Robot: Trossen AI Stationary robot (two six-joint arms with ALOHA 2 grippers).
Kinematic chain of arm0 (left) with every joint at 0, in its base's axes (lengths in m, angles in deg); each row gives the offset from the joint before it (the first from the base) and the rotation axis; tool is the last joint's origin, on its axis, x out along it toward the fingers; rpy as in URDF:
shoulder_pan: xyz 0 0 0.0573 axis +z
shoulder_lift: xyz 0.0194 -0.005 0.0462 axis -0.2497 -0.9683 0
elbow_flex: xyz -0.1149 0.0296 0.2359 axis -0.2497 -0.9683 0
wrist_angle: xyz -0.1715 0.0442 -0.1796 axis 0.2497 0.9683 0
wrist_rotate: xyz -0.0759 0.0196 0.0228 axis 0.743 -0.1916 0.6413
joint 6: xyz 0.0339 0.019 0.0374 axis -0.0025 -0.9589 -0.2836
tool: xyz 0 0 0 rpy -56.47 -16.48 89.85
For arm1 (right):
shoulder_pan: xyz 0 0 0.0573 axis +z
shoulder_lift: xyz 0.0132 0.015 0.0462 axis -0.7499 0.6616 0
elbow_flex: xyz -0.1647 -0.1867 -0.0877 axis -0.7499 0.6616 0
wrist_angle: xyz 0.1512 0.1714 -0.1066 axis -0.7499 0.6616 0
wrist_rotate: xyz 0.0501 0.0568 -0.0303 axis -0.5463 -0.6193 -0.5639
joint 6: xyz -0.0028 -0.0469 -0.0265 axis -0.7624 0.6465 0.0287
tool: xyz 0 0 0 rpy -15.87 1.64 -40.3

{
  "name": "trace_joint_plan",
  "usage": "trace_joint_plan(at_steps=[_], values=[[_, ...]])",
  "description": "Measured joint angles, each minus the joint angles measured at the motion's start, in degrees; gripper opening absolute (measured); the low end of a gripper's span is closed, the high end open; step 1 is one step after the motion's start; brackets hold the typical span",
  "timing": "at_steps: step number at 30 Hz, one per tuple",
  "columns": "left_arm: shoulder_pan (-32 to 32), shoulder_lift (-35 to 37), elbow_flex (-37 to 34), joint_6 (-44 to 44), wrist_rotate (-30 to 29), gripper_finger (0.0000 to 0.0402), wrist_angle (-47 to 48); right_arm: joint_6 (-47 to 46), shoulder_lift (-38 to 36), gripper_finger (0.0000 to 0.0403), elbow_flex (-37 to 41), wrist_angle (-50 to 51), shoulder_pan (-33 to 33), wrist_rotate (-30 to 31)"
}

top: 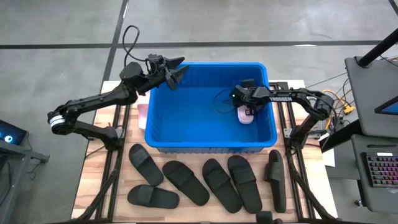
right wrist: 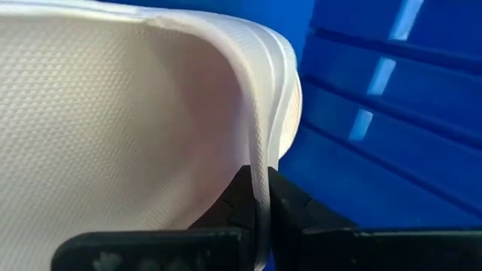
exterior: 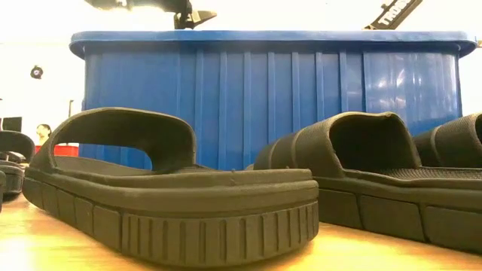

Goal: Pick and place slides into bin
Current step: Put the pink slide into the blue bin

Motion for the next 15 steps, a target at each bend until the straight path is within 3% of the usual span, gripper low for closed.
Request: trace_joint_plan(at_steps=[7, 15], values=[[0.00, 0.00, 0.00, 0.00, -0.01, 0.0288, -0.02, 0.87, 0.09, 0.0018, 0.00, -1.04, -0.47, -0.63], [0.00, 0.00, 0.00, 0.07, -0.01, 0.0288, -0.02, 0.58, 0.07, 0.0067, 0.00, -0.47, -0.59, -0.64]])
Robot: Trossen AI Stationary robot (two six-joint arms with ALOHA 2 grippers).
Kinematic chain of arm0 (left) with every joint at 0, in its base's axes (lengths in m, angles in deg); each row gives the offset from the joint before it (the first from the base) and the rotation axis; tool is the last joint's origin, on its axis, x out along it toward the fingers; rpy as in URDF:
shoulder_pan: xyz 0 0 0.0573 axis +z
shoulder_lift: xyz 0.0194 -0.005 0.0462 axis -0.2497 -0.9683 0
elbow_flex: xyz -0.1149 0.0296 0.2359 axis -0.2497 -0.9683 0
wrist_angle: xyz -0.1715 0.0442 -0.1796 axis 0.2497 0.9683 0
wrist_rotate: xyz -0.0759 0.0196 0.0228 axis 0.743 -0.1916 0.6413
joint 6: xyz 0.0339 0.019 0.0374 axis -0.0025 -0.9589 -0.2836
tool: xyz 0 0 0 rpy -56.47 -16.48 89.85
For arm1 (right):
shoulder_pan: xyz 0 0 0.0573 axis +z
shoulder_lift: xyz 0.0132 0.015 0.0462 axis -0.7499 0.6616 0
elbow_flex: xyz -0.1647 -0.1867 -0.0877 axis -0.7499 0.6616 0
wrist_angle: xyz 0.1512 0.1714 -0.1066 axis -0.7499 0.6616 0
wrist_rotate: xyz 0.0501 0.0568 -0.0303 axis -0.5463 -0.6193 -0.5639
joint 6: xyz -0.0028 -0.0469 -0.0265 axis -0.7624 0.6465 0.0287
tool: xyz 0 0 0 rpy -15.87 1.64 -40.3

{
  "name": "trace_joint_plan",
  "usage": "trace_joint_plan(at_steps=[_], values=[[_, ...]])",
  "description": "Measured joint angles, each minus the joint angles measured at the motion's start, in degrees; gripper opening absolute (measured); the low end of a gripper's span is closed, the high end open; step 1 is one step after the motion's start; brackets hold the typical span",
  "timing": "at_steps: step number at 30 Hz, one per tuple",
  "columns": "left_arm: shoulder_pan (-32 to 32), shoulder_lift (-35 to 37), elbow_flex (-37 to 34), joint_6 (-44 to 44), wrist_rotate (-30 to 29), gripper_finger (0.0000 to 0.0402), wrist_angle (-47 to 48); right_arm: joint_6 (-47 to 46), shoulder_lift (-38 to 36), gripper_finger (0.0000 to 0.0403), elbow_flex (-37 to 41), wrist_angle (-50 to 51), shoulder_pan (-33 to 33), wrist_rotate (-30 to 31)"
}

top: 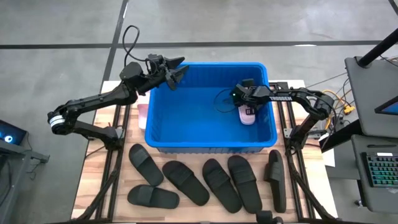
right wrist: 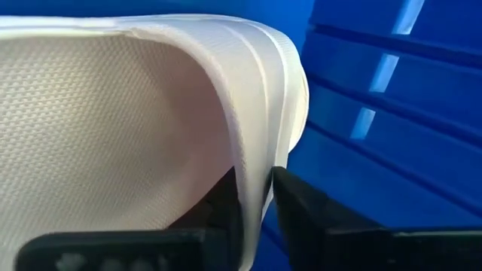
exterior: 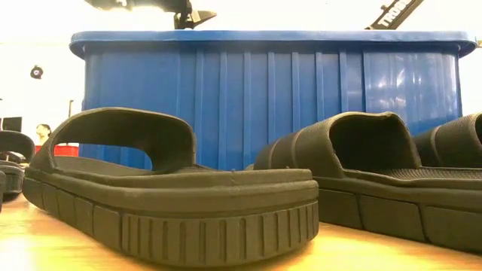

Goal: Pick and place slides into bin
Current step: Put the pink slide into the blue bin

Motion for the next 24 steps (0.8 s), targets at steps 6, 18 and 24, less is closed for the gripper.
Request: trace_joint_plan(at_steps=[6, 18, 24], values=[[0.00, 0.00, 0.00, 0.00, 0.00, 0.0288, 0.00, -0.94, 0.00, 0.0120, 0.00, -0.17, 0.00, 0.04], [0.00, 0.00, 0.00, 0.00, -0.02, 0.0288, -0.02, -4.88, -0.98, 0.0249, -2.29, 3.35, 0.04, 0.22], [0.00, 0.00, 0.00, -0.02, -0.02, 0.0288, 0.00, -10.44, -1.27, 0.0299, -4.72, 10.06, 0.06, -0.38]])
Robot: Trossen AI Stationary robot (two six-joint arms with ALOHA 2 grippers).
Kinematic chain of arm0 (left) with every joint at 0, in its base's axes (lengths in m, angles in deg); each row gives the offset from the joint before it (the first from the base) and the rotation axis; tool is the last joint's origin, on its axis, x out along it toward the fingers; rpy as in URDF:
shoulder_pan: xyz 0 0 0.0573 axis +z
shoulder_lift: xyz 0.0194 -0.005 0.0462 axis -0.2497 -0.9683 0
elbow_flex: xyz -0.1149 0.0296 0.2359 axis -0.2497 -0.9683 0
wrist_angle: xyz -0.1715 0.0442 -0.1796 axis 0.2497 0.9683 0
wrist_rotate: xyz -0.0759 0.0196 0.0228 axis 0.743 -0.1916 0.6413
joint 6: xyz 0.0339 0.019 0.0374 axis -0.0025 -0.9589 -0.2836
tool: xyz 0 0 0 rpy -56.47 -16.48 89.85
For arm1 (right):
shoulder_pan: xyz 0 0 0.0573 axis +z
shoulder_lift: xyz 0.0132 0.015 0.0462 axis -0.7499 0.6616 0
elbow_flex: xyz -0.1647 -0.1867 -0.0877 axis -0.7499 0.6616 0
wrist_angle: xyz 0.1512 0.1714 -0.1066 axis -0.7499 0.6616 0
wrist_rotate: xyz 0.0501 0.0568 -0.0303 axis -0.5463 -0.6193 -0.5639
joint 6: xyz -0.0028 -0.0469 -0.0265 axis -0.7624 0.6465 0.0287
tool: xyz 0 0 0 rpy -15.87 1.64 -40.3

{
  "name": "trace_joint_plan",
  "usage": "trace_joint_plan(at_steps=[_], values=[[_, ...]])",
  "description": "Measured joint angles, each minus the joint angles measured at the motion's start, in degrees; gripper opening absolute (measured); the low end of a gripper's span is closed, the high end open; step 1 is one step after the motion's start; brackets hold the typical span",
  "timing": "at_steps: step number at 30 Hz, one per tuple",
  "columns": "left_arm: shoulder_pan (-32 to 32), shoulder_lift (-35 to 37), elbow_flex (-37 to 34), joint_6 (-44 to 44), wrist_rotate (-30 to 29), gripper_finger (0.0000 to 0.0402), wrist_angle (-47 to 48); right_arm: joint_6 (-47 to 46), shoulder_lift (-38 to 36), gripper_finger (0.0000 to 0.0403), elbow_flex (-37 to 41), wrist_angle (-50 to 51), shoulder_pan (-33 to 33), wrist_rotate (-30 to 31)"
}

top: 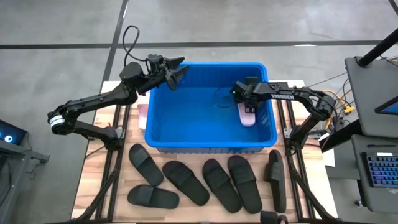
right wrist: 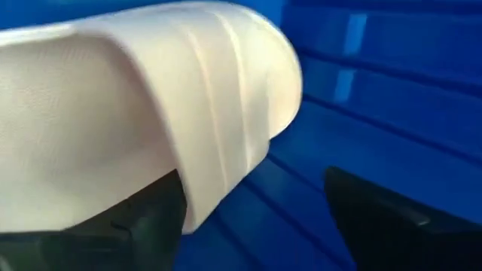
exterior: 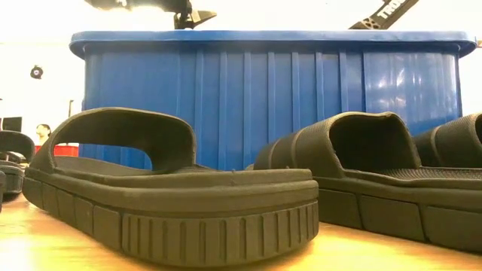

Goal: Pick and place slides into bin
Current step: Put the pink slide into the blue bin

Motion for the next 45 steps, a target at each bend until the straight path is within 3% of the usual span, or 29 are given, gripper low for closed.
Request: trace_joint_plan(at_steps=[8, 13, 16, 20, 27, 32, 35, 37, 45], values=[[0.00, 0.00, 0.00, -0.01, 0.02, 0.0288, 0.01, -1.11, 0.00, 0.0324, -1.45, 3.46, 0.02, -4.13], [-0.04, 0.00, 0.00, 0.28, 0.19, 0.0288, 0.02, -7.88, -0.94, 0.0316, -3.30, 3.36, 0.02, -4.77], [-0.15, 0.00, 0.00, 0.32, 0.31, 0.0288, 0.02, -14.13, -3.07, 0.0305, -4.75, 3.25, -0.02, -9.74], [-0.15, 0.00, 0.00, 0.35, 0.33, 0.0288, 0.02, -20.82, -7.12, 0.0292, -6.88, 1.86, 0.00, -21.24], [-0.15, 0.00, 0.00, 0.39, 0.33, 0.0288, 0.02, -28.98, -17.46, 0.0272, -5.77, -13.80, 0.00, -48.97], [-0.15, 0.00, 0.00, 0.48, 0.35, 0.0288, 0.02, -43.42, -26.99, 0.0256, -0.72, -43.21, 0.11, -65.85], [-0.16, -0.43, 0.00, 0.48, 0.37, 0.0288, -0.16, -48.72, -32.18, 0.0248, 2.87, -61.58, 0.57, -66.75], [-0.16, -0.97, 0.00, 0.48, 0.36, 0.0288, 0.00, -49.33, -34.70, 0.0244, 4.79, -67.21, 0.57, -66.68], [-0.17, -2.89, 0.00, 0.50, 0.33, 0.0288, 0.01, -54.06, -41.83, 0.0239, 5.70, -60.50, 0.91, -68.78]])
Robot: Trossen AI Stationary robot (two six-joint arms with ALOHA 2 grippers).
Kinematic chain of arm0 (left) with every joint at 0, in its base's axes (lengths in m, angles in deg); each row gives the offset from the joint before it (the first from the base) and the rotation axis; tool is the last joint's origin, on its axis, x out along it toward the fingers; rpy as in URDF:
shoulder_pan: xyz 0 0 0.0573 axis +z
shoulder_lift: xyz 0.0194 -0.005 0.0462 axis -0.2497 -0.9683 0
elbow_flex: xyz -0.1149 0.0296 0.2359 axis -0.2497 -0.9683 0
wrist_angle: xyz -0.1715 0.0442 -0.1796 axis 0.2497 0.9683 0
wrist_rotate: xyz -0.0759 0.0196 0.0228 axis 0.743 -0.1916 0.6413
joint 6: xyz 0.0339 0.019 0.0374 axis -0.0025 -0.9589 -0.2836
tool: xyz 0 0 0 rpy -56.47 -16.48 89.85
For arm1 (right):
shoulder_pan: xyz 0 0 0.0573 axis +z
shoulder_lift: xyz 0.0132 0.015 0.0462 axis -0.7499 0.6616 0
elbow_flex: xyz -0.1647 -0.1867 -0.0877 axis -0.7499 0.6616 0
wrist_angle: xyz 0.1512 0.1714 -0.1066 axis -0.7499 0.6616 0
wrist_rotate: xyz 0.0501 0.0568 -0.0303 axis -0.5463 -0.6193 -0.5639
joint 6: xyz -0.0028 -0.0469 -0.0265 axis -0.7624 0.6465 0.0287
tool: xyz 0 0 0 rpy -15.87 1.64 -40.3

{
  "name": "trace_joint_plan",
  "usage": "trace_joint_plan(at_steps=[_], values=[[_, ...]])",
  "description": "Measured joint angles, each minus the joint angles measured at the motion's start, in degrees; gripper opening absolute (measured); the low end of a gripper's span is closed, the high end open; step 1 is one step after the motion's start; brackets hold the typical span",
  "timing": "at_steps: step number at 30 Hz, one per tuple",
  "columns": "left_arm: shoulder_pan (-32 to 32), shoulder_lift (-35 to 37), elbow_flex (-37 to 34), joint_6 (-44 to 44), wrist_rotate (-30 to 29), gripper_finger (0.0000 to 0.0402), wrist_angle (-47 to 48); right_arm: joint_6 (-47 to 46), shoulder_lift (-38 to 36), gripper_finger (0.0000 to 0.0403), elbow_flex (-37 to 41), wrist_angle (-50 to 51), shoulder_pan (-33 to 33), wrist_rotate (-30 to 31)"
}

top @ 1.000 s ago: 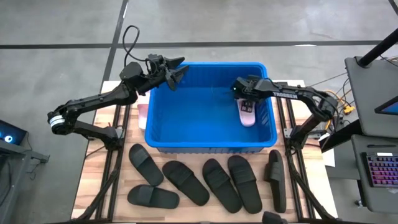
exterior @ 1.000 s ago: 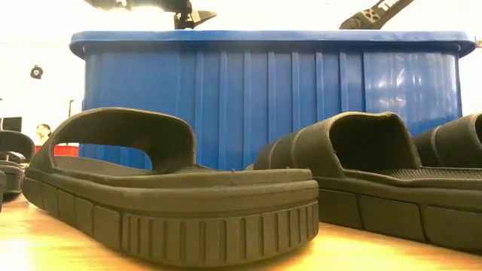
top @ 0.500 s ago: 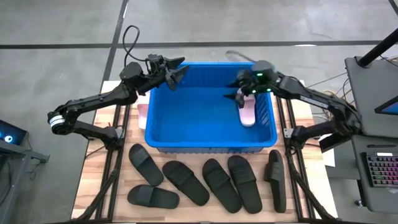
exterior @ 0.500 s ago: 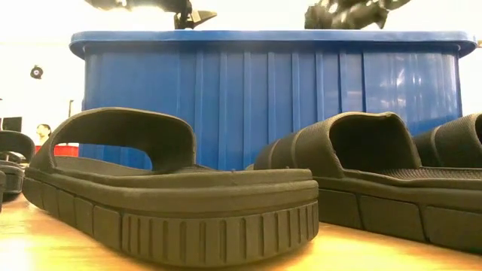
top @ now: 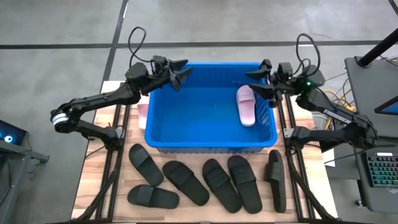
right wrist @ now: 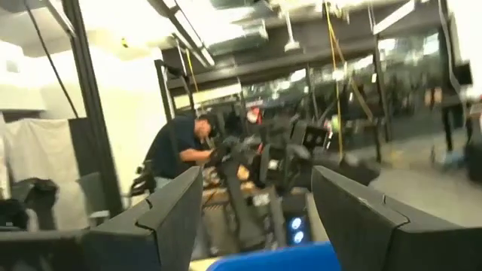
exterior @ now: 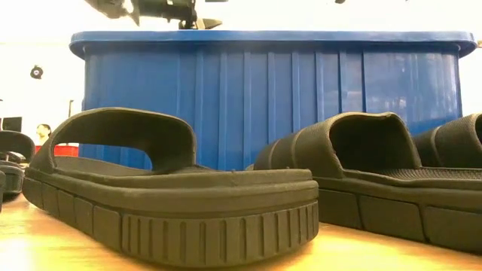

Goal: Pick and place slides into bin
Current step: Put the pink slide into the blue bin

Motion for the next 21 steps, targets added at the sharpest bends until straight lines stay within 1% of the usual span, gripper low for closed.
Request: trace_joint_plan(at_steps=[3, 6, 8, 11, 14, 16, 19, 21], values=[[0.00, -0.46, 0.00, 1.76, 0.99, 0.0288, -0.04, 0.24, -2.35, 0.0237, 0.11, 6.51, 0.40, 0.05], [0.00, -0.87, 0.00, 2.82, 4.94, 0.0288, -0.05, 5.75, -4.69, 0.0232, 0.11, 14.97, 0.40, 1.55], [-0.04, -0.97, 0.00, 3.06, 6.58, 0.0288, 0.03, 8.09, -5.76, 0.0227, 0.15, 18.34, 0.40, 3.66], [0.01, -0.95, 0.49, 8.20, 11.87, 0.0288, -0.02, 8.73, -6.72, 0.0220, 0.26, 19.37, 0.40, 5.79], [0.48, -0.70, 1.49, 13.52, 17.39, 0.0288, -0.10, 6.97, -7.40, 0.0216, 0.26, 19.33, 0.40, 8.33], [0.52, -0.26, 1.57, 13.82, 18.73, 0.0288, -0.14, 6.96, -7.70, 0.0215, 0.26, 19.32, 0.38, 8.70], [0.52, 0.14, 1.25, 13.59, 19.11, 0.0288, 0.00, 8.16, -7.62, 0.0215, 0.26, 19.27, 0.36, 8.83], [0.58, 0.38, 1.20, 13.13, 22.34, 0.0288, 1.23, 8.20, -7.44, 0.0215, 0.26, 18.97, 0.38, 9.77]])
